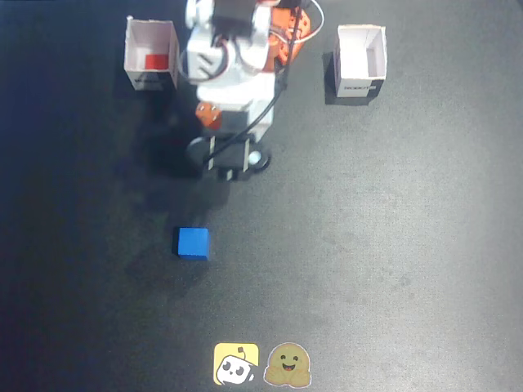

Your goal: Put the red cube in the right box and the blue cube in the left box.

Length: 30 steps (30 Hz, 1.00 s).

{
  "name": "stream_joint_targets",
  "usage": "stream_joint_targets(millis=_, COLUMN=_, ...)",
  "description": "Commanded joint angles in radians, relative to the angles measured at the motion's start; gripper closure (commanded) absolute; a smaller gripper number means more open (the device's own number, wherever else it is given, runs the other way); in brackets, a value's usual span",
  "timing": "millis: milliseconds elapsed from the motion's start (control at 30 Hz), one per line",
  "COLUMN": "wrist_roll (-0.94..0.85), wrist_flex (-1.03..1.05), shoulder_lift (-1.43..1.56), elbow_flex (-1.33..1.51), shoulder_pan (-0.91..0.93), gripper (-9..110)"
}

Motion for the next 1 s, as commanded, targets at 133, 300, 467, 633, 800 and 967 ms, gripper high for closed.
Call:
stream_joint_targets(millis=133, wrist_roll=-0.041, wrist_flex=-0.040, shoulder_lift=-0.155, elbow_flex=-0.149, shoulder_pan=0.081, gripper=101)
stream_joint_targets(millis=300, wrist_roll=-0.046, wrist_flex=-0.084, shoulder_lift=-0.245, elbow_flex=-0.192, shoulder_pan=0.106, gripper=100)
stream_joint_targets(millis=467, wrist_roll=-0.046, wrist_flex=-0.115, shoulder_lift=-0.360, elbow_flex=-0.256, shoulder_pan=0.114, gripper=98)
stream_joint_targets(millis=633, wrist_roll=-0.052, wrist_flex=-0.141, shoulder_lift=-0.472, elbow_flex=-0.334, shoulder_pan=0.114, gripper=97)
stream_joint_targets(millis=800, wrist_roll=-0.055, wrist_flex=-0.207, shoulder_lift=-0.528, elbow_flex=-0.350, shoulder_pan=0.117, gripper=92)
stream_joint_targets(millis=967, wrist_roll=-0.043, wrist_flex=-0.209, shoulder_lift=-0.532, elbow_flex=-0.376, shoulder_pan=0.132, gripper=90)
